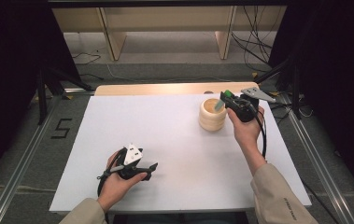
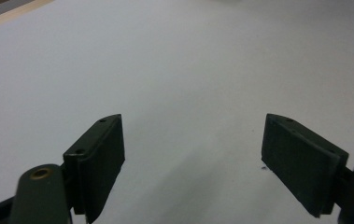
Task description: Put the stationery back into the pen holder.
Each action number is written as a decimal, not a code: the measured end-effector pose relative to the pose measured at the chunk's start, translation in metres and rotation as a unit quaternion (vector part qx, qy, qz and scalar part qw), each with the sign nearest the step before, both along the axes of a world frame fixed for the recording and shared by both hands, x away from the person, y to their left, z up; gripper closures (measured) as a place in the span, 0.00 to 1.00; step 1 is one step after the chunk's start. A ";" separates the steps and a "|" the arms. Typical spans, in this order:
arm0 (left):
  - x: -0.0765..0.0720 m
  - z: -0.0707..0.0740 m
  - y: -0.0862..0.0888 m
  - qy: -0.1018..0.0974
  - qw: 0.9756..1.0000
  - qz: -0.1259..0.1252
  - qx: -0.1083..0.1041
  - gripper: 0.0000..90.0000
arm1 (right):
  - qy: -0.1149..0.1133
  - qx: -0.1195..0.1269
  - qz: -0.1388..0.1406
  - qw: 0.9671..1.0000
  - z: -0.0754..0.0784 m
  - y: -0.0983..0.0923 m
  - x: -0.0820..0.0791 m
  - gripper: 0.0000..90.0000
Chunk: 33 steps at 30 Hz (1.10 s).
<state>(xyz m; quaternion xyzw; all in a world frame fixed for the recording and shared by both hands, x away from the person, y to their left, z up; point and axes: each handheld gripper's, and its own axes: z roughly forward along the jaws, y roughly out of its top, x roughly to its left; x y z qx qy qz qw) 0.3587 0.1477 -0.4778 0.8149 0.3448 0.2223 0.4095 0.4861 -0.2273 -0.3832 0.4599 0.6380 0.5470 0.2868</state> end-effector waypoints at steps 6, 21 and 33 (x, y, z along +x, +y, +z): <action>0.000 0.000 0.000 0.001 1.000 0.000 0.001 0.24 | 0.012 -0.017 0.001 1.000 -0.010 0.004 0.004 0.83; 0.000 -0.001 0.000 0.001 1.000 0.000 0.002 0.24 | 0.037 -0.050 0.002 0.998 -0.031 0.010 0.011 0.83; 0.000 -0.001 -0.001 0.003 1.000 0.000 0.002 0.24 | 0.060 -0.068 0.010 0.996 -0.044 0.014 0.016 0.82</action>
